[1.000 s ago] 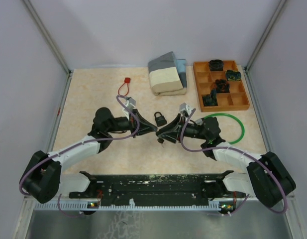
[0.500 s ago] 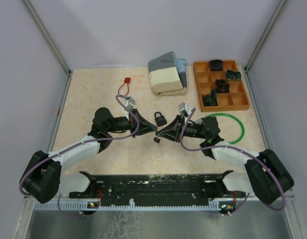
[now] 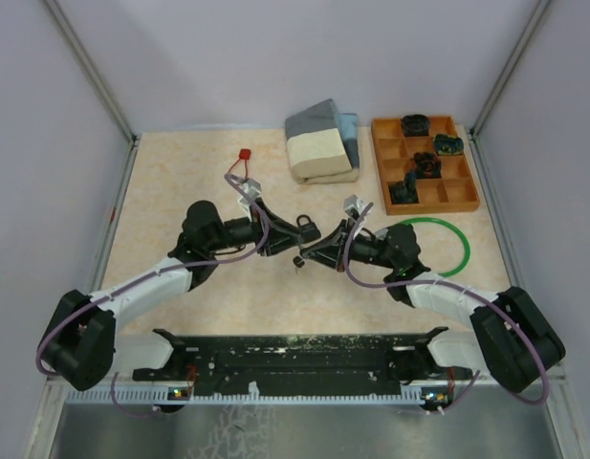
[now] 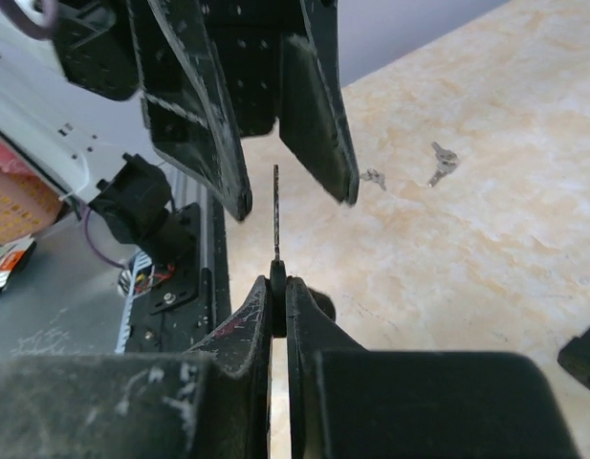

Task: Unlock with the key
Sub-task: Pick up the key from the center of the board, then move the lock to the center of the board.

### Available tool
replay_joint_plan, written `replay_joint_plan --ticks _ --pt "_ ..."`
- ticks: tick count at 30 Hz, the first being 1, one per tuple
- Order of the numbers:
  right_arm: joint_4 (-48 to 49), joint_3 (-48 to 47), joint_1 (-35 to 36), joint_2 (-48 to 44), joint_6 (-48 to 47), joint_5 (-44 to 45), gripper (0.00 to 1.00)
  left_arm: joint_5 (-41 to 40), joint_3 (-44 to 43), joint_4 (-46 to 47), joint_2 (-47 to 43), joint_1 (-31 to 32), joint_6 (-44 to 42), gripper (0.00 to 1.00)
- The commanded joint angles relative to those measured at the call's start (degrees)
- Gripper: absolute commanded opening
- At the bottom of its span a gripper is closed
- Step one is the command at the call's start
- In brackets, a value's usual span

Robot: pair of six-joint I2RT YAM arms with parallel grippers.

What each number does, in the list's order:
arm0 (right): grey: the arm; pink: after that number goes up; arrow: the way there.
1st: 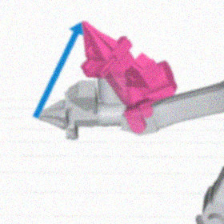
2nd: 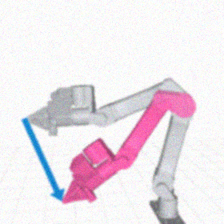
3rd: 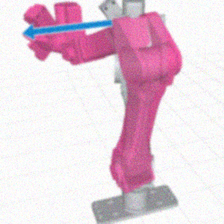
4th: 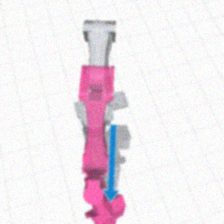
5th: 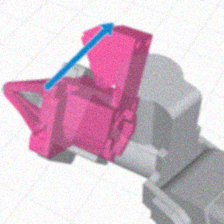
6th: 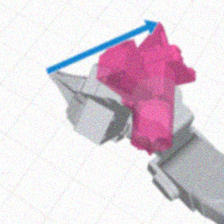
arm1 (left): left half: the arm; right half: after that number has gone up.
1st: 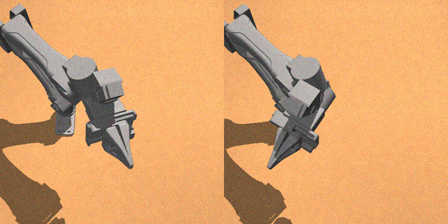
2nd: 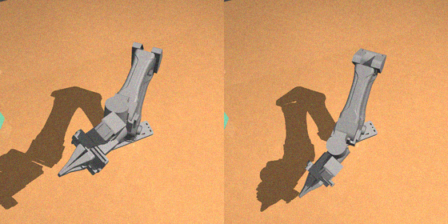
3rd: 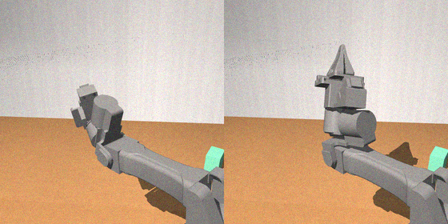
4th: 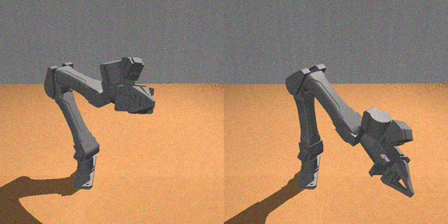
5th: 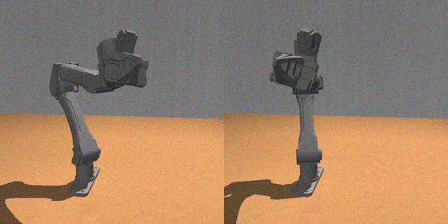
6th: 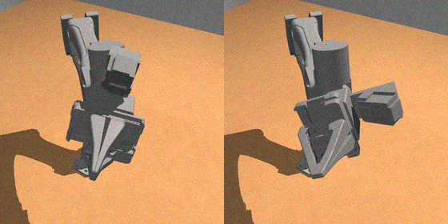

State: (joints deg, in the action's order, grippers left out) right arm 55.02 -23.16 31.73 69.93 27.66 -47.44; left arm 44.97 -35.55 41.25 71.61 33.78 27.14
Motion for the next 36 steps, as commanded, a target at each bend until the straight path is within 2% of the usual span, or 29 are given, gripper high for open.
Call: replay_joint_plan --ticks 1,4,6,15,18,23,28,36 --pt "-3.2 1.2 0.2 -3.3 -0.4 8.1 0.00 -13.1 -4.1 -11.7 -1.5 0.3 -0.6 0.50" --pt "-6.6 2.5 -0.6 -5.1 -0.3 13.3 0.00 -19.7 -5.6 -16.7 -0.7 0.2 1.4 0.61" --pt "-9.2 3.3 -1.1 -6.3 -0.4 16.3 0.00 -23.7 -7.4 -22.1 0.5 0.3 2.9 0.65" --pt "-11.1 8.9 -1.7 -11.5 0.3 29.1 0.00 -39.1 -19.6 -44.4 11.7 2.0 7.1 0.75" --pt "-15.2 9.0 -1.7 -14.5 -1.9 32.9 0.00 -43.6 -24.2 -49.9 17.2 3.6 6.9 0.78" --pt "-18.2 11.3 -1.7 -20.8 -3.7 41.1 0.00 -50.3 -33.3 -58.0 26.7 5.9 6.2 0.82" --pt "-18.4 13.4 -1.8 -24.9 -4.9 45.5 0.00 -55.2 -43.7 -64.4 35.9 7.8 5.4 0.88" --pt "-17.8 13.8 -1.8 -24.2 -5.2 46.9 0.00 -58.9 -53.5 -69.0 45.6 9.5 5.0 0.92"
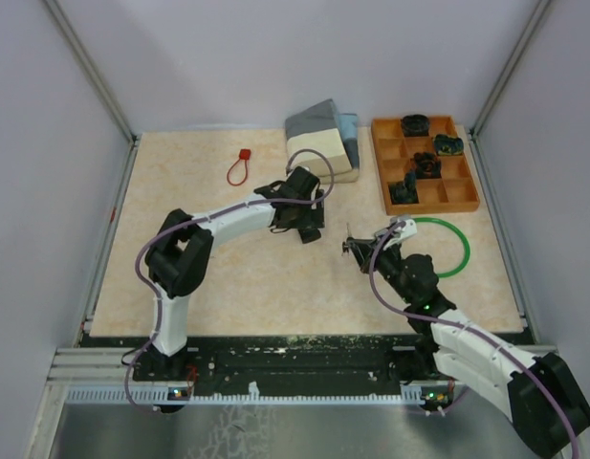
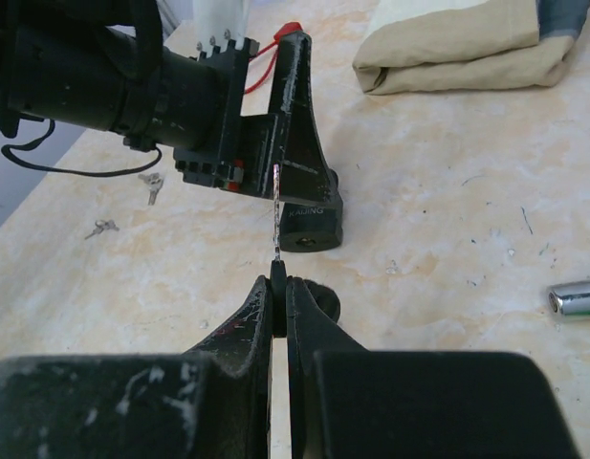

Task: Unlock with the key
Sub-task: Move the lock to the center of the board.

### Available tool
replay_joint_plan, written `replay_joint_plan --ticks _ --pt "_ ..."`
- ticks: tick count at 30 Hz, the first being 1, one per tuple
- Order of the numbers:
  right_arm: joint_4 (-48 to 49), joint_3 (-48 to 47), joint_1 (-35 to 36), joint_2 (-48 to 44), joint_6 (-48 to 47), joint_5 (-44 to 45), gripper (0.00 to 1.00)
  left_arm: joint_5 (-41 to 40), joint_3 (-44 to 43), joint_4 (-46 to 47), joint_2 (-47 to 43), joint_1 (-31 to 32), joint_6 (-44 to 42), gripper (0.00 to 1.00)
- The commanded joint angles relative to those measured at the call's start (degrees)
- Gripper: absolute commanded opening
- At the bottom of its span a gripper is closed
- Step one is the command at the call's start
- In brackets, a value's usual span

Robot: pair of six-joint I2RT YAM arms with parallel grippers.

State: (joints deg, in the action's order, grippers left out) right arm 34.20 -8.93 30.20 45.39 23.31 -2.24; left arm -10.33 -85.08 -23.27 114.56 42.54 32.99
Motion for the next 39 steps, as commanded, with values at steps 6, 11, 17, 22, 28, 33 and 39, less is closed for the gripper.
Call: replay_joint_plan --ticks 6,11,17,22,28,33,39 --pt "3.6 -0.5 -0.2 1.4 -0.6 1.4 0.00 -4.4 -7.8 -7.0 6.9 1.2 -1.4 0.92" --pt "3.5 -0.7 -0.2 2.1 -0.7 1.1 0.00 -5.3 -9.6 -7.9 9.4 1.3 -2.3 0.89" --pt "3.2 -0.7 -0.2 2.3 -0.8 1.1 0.00 -4.7 -9.7 -9.1 10.1 1.4 -3.6 0.74" --pt "3.2 -1.0 -0.2 2.4 -1.0 0.4 0.00 -5.6 -3.7 -9.6 6.1 1.3 -4.8 0.61" --pt "2.9 -1.5 -0.2 3.7 -1.3 -0.7 0.00 -4.4 5.2 -9.3 -1.3 1.3 -8.2 0.52" --pt "3.5 -1.6 -0.2 4.5 -1.3 -1.1 0.00 -2.0 11.2 -9.8 -6.5 1.3 -10.8 0.52" --pt "4.0 -2.3 -0.2 7.3 -1.4 -2.8 0.00 -3.4 13.1 -12.9 -8.1 1.3 -10.6 0.59"
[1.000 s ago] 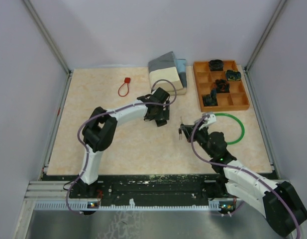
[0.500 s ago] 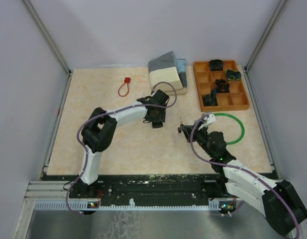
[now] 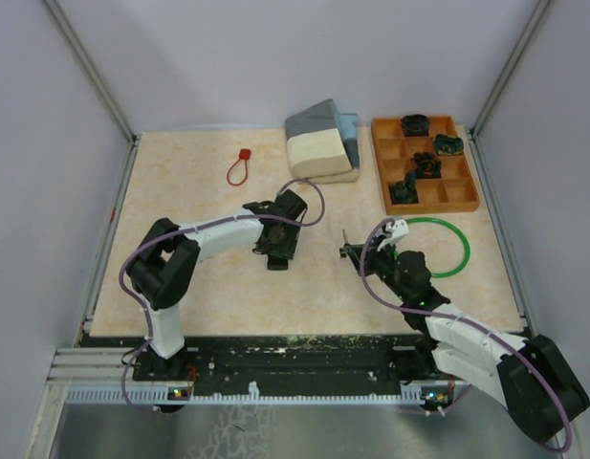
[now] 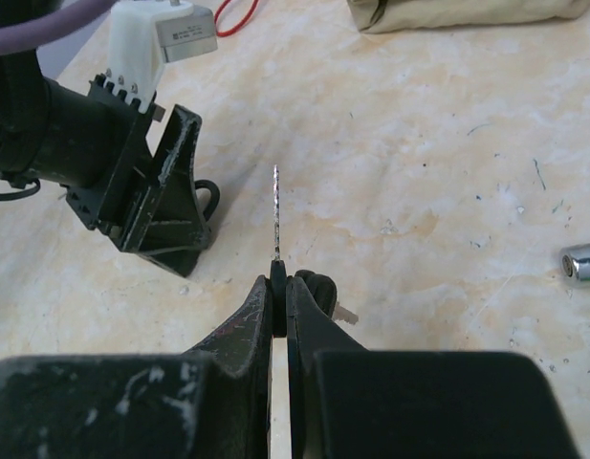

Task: Unlock with the key
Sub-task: Move the lock to the center of the board, then pick up the lock from the center of the board.

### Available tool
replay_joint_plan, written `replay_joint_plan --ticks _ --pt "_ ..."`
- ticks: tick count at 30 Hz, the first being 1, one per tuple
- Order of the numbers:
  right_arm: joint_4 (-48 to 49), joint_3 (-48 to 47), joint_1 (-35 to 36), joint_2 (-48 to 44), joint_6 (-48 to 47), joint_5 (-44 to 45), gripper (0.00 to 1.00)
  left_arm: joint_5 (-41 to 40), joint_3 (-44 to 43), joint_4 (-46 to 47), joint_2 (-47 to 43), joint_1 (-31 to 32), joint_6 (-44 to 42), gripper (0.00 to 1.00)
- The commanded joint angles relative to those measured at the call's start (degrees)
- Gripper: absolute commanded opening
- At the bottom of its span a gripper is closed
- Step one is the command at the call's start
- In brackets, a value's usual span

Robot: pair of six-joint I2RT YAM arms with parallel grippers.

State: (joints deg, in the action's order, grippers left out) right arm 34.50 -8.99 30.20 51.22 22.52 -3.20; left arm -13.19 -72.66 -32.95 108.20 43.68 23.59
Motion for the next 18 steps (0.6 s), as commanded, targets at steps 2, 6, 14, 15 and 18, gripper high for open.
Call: replay_joint_plan --ticks 2,6,14,15,18 --pt "3.9 -2.6 -0.2 2.3 -0.6 -2.5 0.00 -1.3 -0.1 -4.6 -1.2 0.2 -0.5 0.62" --pt "3.9 -2.9 -0.2 3.0 -0.6 -3.1 0.00 -2.3 -1.7 -7.1 0.0 0.2 0.8 0.65" --pt "3.5 -3.1 -0.2 2.8 -0.7 -3.7 0.00 -0.5 -3.7 -9.4 0.9 0.2 2.8 0.75" --pt "3.5 -3.1 -0.2 2.8 -0.7 -3.7 0.00 -0.5 -3.7 -9.6 0.9 0.2 2.9 0.75" --pt "3.5 -3.2 -0.2 2.9 -0.6 -4.1 0.00 -0.3 -4.1 -10.0 1.4 0.2 3.4 0.74"
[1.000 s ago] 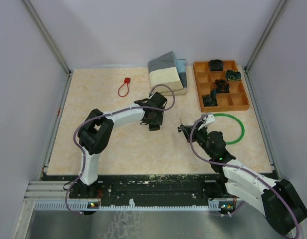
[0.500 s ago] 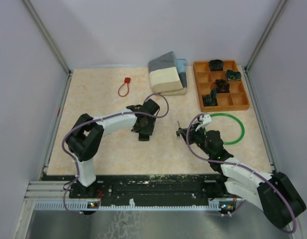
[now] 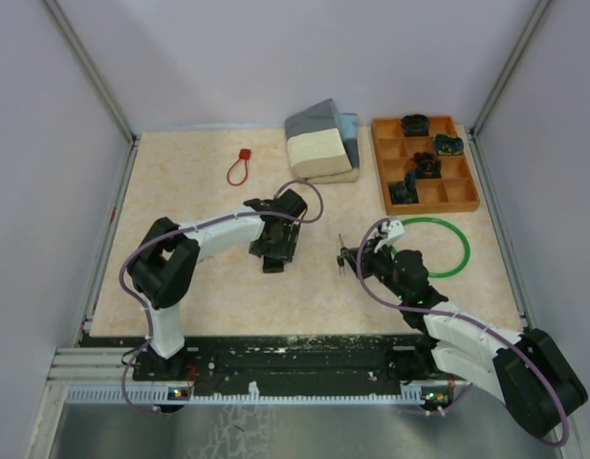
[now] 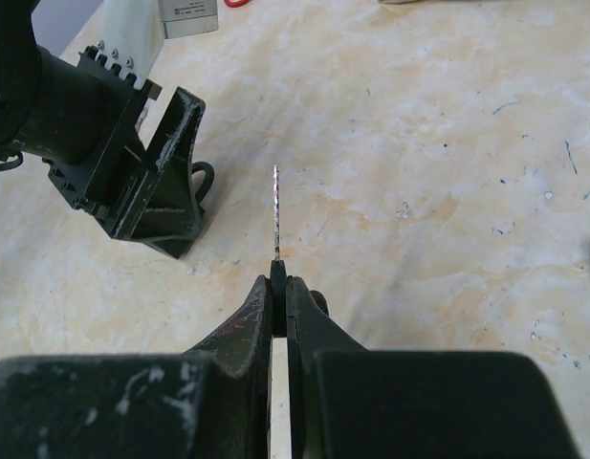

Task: Unlock with the key
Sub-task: Pick up the lock from the center of the board.

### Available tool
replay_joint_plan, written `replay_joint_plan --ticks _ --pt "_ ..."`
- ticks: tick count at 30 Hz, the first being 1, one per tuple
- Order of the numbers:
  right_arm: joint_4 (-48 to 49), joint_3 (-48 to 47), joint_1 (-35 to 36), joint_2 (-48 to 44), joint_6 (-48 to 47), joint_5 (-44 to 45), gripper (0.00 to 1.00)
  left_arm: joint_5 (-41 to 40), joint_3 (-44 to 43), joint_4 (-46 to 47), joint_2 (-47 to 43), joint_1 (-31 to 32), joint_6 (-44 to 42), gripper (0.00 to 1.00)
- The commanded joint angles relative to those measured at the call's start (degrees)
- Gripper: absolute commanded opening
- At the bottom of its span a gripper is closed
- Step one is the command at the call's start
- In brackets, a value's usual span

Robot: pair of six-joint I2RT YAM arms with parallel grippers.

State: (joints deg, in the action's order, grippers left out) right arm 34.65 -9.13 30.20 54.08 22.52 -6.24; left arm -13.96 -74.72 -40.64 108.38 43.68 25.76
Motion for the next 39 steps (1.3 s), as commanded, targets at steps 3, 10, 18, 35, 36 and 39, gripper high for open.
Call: replay_joint_plan --ticks 3,10,18,35,36,39 --pt "3.3 -3.2 -0.2 0.1 -0.4 -1.4 0.00 1.1 -2.3 -2.4 1.6 0.2 1.8 0.72" --pt "3.3 -3.3 -0.2 -0.4 0.0 -2.1 0.00 1.8 -0.2 -1.5 2.4 0.2 3.6 0.71" --pt "3.0 -3.1 -0.2 -1.6 0.3 -2.6 0.00 3.2 3.4 1.0 2.9 0.2 5.0 0.60" --pt "12.0 -1.3 5.6 3.1 8.7 -6.2 0.00 -4.5 -3.0 0.3 -5.1 0.2 10.7 0.01" --pt "12.9 -1.4 6.3 4.0 9.5 -6.3 0.00 -5.0 -4.0 -0.7 -5.3 0.2 12.3 0.00" --pt "15.5 -1.9 8.0 7.6 12.5 -7.0 0.00 -6.4 -7.1 -4.4 -5.0 0.2 16.8 0.00"
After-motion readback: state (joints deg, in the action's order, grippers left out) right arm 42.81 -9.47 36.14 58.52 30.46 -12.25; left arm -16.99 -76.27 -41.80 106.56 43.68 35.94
